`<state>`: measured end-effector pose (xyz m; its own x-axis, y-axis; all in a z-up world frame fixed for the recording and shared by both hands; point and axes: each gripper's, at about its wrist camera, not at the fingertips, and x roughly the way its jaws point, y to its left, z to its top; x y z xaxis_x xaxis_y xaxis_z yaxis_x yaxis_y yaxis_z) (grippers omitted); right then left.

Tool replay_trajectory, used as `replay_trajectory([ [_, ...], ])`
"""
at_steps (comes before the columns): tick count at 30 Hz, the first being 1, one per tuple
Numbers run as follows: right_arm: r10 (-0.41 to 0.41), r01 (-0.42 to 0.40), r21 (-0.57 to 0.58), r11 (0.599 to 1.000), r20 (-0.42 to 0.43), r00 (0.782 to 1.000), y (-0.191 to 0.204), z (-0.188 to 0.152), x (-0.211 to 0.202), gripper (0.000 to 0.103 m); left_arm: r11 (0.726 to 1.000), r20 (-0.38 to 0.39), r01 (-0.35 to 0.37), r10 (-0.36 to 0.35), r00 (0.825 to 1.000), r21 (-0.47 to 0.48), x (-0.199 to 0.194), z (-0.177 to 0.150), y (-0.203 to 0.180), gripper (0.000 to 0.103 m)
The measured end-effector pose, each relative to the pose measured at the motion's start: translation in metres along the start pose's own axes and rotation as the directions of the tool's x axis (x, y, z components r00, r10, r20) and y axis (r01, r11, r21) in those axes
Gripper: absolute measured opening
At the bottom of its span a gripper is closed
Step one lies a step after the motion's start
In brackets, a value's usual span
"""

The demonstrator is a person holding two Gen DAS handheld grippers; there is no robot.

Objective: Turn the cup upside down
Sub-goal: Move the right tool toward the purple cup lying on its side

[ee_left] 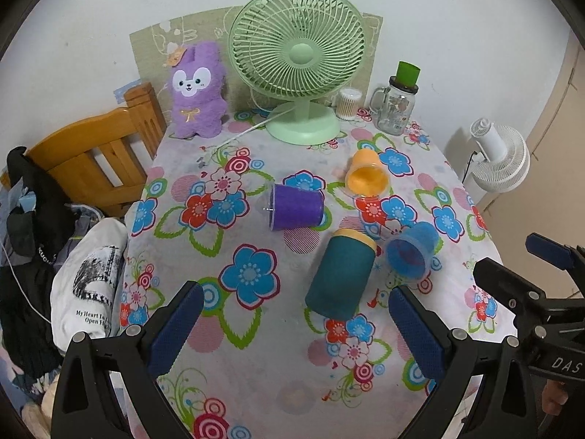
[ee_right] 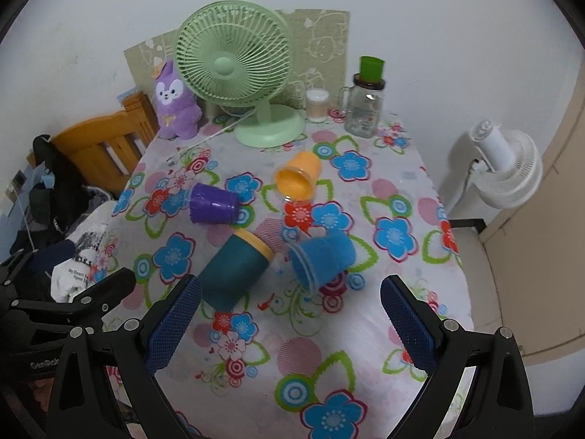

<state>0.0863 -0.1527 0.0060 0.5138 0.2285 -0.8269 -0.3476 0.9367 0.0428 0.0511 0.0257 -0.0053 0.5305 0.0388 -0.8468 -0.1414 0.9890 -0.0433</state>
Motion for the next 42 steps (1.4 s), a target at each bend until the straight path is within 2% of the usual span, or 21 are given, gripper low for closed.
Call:
replay_trajectory([
  [7,-0.017,0.016,-0.106,0.994,-0.013,1.0,0.006,0.027,0.028,0.099,0.998,-0.062,-0.005,0.0,0.998,-0.069,0.036,0.02,0.009,0.102],
  [14,0.056,-0.065,-0.173,0.983,-0.052,0.997,0.004,0.059,0.072,0.098,0.985,-0.125,-0.05,0.029,0.992,-0.165,0.072,0.038,0.016,0.102],
  [20,0.113,-0.127,-0.164,0.978,-0.093,0.989,0.001,0.079,0.111,0.097,0.972,-0.169,-0.115,0.081,0.982,-0.204,0.106,0.049,0.018,0.102],
  [27,0.127,-0.139,-0.092,0.986,-0.132,0.983,-0.015,0.094,0.153,0.097,0.972,-0.189,-0.134,0.097,0.977,-0.193,0.142,0.061,0.013,0.102],
  [42,0.136,-0.156,-0.093,0.983,-0.199,0.971,-0.027,0.094,0.2,0.098,0.977,-0.227,-0.183,0.154,0.961,-0.112,0.199,0.072,-0.011,0.102],
])
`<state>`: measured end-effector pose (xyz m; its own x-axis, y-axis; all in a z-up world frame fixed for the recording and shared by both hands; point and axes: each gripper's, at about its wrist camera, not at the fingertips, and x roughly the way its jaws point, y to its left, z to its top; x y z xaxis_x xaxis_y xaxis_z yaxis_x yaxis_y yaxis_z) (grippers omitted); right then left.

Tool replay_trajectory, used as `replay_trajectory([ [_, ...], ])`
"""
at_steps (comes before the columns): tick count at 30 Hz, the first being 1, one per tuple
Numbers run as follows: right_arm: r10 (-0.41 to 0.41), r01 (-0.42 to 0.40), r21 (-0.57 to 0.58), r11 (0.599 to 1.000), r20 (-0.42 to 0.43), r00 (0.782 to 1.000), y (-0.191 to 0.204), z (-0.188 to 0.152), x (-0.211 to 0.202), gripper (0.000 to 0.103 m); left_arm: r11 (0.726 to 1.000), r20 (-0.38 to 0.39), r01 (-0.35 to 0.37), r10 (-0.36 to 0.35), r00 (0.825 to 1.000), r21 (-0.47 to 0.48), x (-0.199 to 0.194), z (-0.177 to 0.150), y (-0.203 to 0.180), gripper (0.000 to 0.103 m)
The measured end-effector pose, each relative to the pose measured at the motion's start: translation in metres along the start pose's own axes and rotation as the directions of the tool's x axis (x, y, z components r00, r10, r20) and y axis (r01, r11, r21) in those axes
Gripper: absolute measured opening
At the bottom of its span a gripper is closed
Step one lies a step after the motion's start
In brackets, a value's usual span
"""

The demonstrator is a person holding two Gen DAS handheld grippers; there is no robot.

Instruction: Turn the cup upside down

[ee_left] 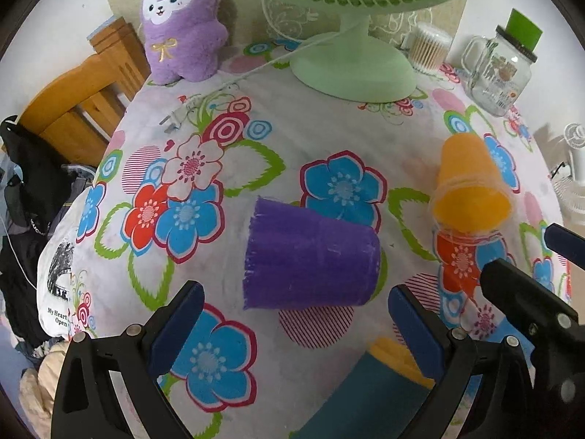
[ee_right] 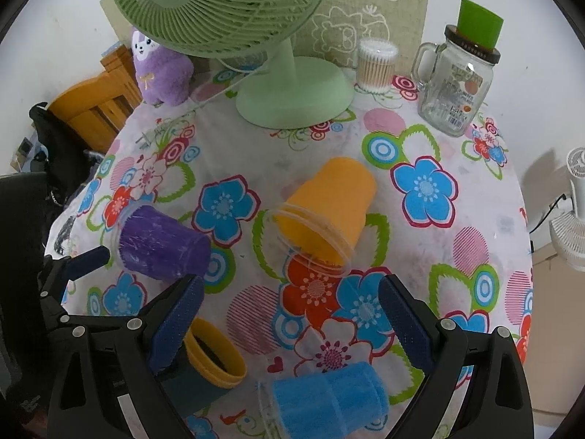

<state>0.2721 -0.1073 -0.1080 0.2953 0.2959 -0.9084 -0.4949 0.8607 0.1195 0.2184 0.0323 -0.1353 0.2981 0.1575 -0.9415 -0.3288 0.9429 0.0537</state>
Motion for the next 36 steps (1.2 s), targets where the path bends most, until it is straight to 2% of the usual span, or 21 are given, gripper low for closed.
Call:
replay_trajectory([
  [8,0.019,-0.019,0.008,1.0,-0.019,1.0,-0.002,0.004,0.015,0.098,0.998,0.008,-0.055,0.055,0.998,0.017,0.016,0.007,-0.002,0.102],
  [12,0.027,-0.027,0.004,1.0,-0.028,0.999,0.0,0.006,0.021,0.098,0.997,0.009,-0.07,0.07,0.998,0.027,0.022,0.008,-0.002,0.092],
  [19,0.027,-0.027,0.005,1.0,-0.036,0.999,-0.001,0.005,0.023,0.098,0.998,0.003,-0.046,0.046,0.999,0.037,0.021,0.005,-0.003,0.084],
  [36,0.024,-0.024,0.005,1.0,-0.008,1.0,0.018,-0.005,0.001,0.098,0.997,0.046,-0.057,0.055,0.997,0.05,-0.006,-0.01,0.012,0.084],
])
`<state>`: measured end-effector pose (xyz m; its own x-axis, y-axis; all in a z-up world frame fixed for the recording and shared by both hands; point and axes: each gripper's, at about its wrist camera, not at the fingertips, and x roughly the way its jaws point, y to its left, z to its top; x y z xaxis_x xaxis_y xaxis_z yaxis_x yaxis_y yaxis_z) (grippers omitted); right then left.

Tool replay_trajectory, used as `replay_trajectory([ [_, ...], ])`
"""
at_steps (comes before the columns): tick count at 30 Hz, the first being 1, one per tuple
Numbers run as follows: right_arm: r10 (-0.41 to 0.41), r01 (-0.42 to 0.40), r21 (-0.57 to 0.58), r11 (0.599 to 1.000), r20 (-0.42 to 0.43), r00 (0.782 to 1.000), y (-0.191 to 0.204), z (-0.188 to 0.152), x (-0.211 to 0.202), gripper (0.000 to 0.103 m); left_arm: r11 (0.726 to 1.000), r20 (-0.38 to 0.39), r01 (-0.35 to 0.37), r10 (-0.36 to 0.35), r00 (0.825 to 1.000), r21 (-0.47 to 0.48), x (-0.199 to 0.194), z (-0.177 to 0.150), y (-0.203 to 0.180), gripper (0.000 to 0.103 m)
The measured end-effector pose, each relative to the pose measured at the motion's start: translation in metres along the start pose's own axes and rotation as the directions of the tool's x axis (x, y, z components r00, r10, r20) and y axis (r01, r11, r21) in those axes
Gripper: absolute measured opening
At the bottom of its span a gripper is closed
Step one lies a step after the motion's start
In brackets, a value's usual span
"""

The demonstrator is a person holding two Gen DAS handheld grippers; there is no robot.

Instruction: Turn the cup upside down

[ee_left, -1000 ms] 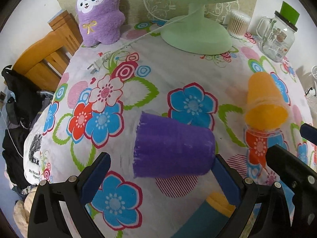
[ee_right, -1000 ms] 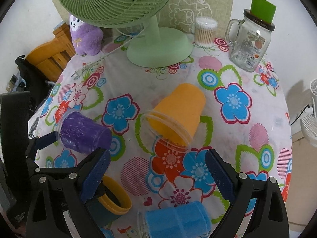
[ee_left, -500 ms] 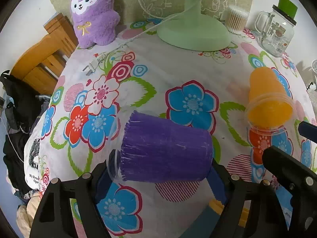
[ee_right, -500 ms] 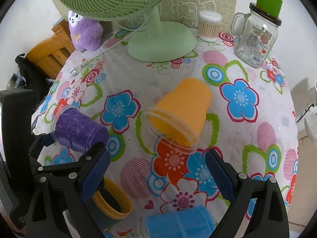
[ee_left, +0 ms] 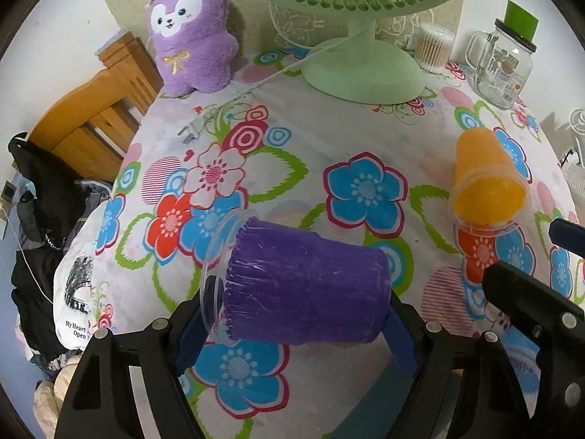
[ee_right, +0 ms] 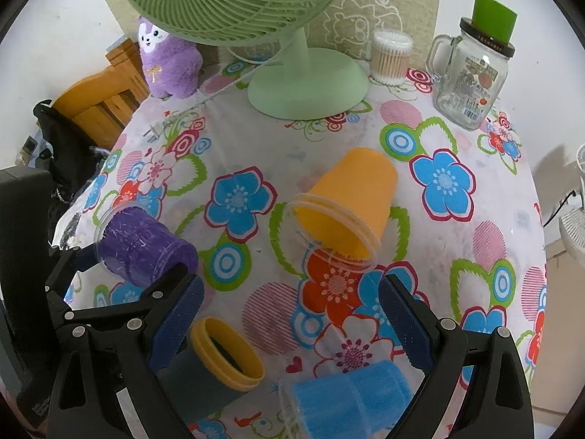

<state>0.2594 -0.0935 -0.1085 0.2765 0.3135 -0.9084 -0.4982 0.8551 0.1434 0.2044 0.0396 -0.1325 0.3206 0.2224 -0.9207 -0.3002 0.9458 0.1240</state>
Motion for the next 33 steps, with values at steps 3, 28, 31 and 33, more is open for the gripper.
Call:
replay_trajectory([
  [3,-0.003,0.003,0.004,1.0,0.01,1.0,0.006,-0.003,-0.006,0.098,1.0,0.011,0.004,-0.004,1.0,0.011,-0.008,-0.006,0.004,0.084],
  [28,-0.074,0.069,0.108,0.992,0.042,0.996,0.055,-0.098,-0.061,0.098,0.917,0.068,0.137,-0.174,0.982,0.374,-0.075,-0.093,0.015,0.084],
  [31,-0.092,0.086,0.127,0.988,0.04,0.995,0.056,-0.113,-0.066,0.098,0.884,0.071,0.151,-0.203,0.977,0.443,-0.082,-0.106,0.008,0.084],
  [33,-0.103,0.097,0.146,0.985,0.038,0.994,0.056,-0.126,-0.07,0.098,0.858,0.064,0.161,-0.219,0.974,0.487,-0.084,-0.116,0.003,0.084],
])
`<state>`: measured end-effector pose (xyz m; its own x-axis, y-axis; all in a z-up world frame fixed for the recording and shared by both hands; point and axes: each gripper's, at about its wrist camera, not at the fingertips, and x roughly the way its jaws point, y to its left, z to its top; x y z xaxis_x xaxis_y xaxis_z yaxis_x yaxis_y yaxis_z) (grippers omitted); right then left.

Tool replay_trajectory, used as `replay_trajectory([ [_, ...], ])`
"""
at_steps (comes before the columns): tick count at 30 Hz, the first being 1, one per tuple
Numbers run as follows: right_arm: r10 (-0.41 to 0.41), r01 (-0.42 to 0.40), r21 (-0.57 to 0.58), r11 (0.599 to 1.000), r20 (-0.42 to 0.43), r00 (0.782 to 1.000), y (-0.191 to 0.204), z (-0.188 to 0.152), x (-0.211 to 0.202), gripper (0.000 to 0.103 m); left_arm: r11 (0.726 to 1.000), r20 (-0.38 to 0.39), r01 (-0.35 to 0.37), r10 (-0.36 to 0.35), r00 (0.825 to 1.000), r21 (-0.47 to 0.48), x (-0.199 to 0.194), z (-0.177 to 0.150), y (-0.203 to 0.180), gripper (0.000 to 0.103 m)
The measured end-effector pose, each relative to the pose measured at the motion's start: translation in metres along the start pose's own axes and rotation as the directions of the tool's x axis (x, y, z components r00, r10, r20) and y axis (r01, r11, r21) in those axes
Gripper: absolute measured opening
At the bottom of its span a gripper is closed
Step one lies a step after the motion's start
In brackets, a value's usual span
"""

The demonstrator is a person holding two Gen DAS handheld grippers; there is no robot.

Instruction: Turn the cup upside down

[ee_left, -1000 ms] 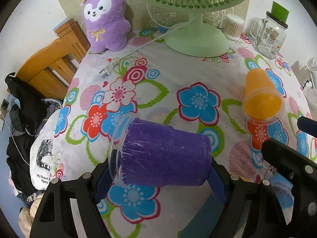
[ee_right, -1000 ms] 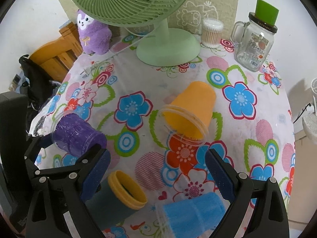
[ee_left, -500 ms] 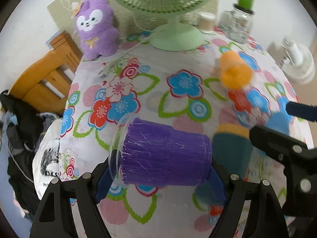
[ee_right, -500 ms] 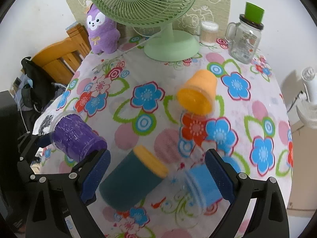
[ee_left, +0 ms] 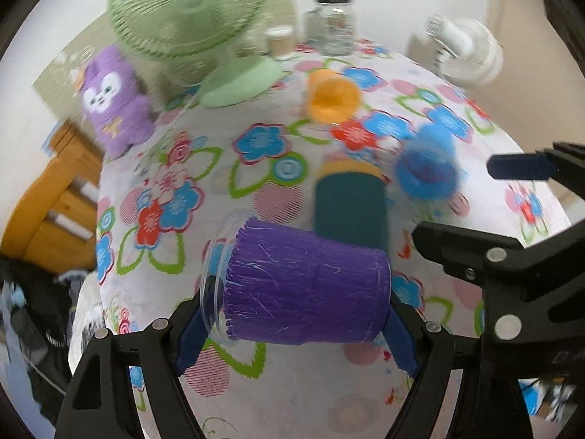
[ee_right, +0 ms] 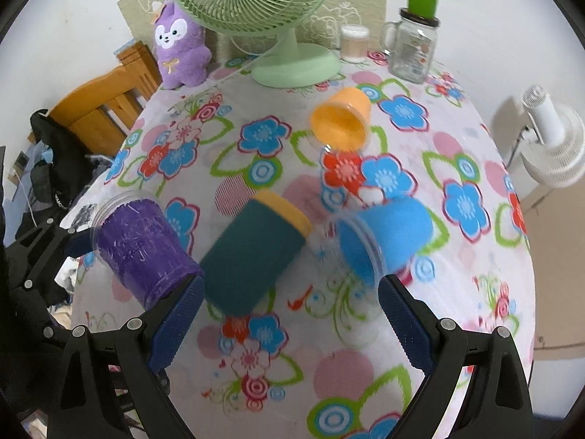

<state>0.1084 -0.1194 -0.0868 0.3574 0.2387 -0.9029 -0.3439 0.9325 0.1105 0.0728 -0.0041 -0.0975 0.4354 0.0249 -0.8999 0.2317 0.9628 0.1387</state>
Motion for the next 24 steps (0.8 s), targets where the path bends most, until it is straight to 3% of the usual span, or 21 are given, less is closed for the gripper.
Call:
replay_trajectory([
  [10,-0.052,0.055,0.088,0.995,-0.038,0.998,-0.013,-0.052,-0.004,0.097,0.975,-0.027,0.098,-0.094,0.995,0.2,0.003,-0.027,-0.048,0.082],
  [20,-0.066,0.074,0.129,0.989,-0.069,0.995,-0.021,-0.078,-0.002,0.097,0.954,-0.038,0.169,-0.165,0.986,0.247,-0.002,-0.038,-0.073,0.081],
  [24,-0.056,0.066,0.141,0.988,-0.076,0.996,-0.023,-0.085,0.003,0.097,0.952,-0.05,0.165,-0.158,0.986,0.256,0.003,-0.041,-0.08,0.081],
])
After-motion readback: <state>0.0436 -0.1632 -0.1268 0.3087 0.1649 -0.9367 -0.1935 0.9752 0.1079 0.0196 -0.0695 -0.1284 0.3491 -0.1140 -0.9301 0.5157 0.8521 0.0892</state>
